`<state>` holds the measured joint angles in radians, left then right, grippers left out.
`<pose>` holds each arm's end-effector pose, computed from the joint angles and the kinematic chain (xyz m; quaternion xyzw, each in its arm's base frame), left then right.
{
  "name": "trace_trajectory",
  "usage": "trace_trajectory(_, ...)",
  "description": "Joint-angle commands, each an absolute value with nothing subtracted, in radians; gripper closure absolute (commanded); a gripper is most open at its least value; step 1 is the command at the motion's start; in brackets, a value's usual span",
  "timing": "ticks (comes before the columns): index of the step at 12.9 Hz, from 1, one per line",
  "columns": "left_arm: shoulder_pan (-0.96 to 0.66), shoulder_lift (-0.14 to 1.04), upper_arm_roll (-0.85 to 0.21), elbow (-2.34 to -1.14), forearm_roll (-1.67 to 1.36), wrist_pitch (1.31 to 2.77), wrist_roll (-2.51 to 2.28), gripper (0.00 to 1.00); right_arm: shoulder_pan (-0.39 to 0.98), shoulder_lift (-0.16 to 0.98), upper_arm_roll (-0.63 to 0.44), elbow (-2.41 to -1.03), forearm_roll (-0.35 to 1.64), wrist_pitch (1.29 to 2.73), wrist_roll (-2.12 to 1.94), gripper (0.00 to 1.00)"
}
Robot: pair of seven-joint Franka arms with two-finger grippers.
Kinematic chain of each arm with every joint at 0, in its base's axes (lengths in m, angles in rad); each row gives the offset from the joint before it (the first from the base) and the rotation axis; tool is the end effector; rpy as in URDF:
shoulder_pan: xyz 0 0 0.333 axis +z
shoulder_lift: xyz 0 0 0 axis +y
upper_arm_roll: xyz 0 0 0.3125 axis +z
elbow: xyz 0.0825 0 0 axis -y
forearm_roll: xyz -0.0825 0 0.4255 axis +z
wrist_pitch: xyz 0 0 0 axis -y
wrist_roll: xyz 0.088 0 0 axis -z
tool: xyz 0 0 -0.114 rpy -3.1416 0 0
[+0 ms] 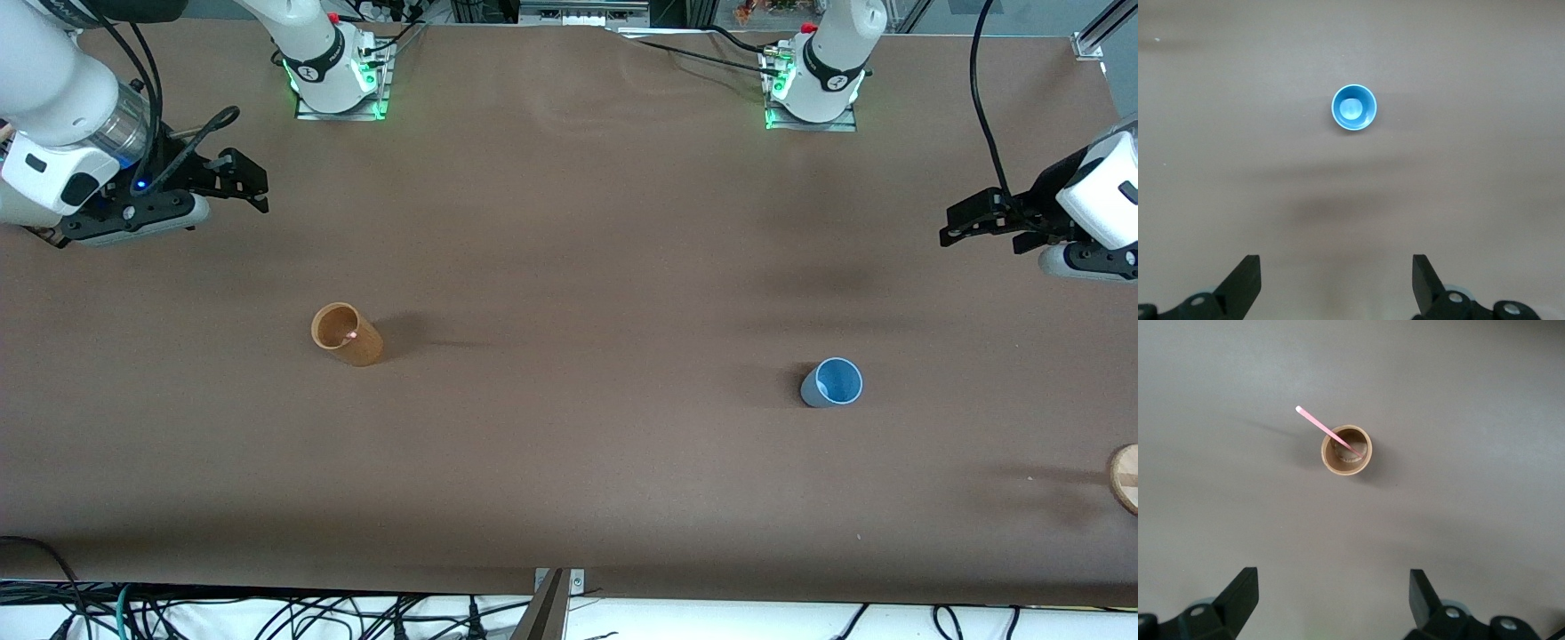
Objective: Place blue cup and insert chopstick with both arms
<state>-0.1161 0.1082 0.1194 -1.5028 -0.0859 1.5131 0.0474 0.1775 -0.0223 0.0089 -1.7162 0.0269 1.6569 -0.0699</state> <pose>0.6205 -0.0117 0.5788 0.9979 -0.0224 -0.0476 0.0377 0.5809 0.1125 0.5597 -0.9917 -0.1264 0.0192 0.0122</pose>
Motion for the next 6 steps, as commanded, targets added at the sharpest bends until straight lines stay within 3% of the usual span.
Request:
trace_trajectory(1,-0.115,0.103,0.117,-1.505,-0.025,1.505,0.077,0.00,0.178,-0.020,0.012,-1.701,0.014,1.644,-0.049,0.00)
trace_trajectory(6,-0.109,0.104,0.117,-1.505,-0.029,1.505,0.077,0.00,0.178,-0.017,0.014,-1.694,0.017,1.637,-0.051,0.00)
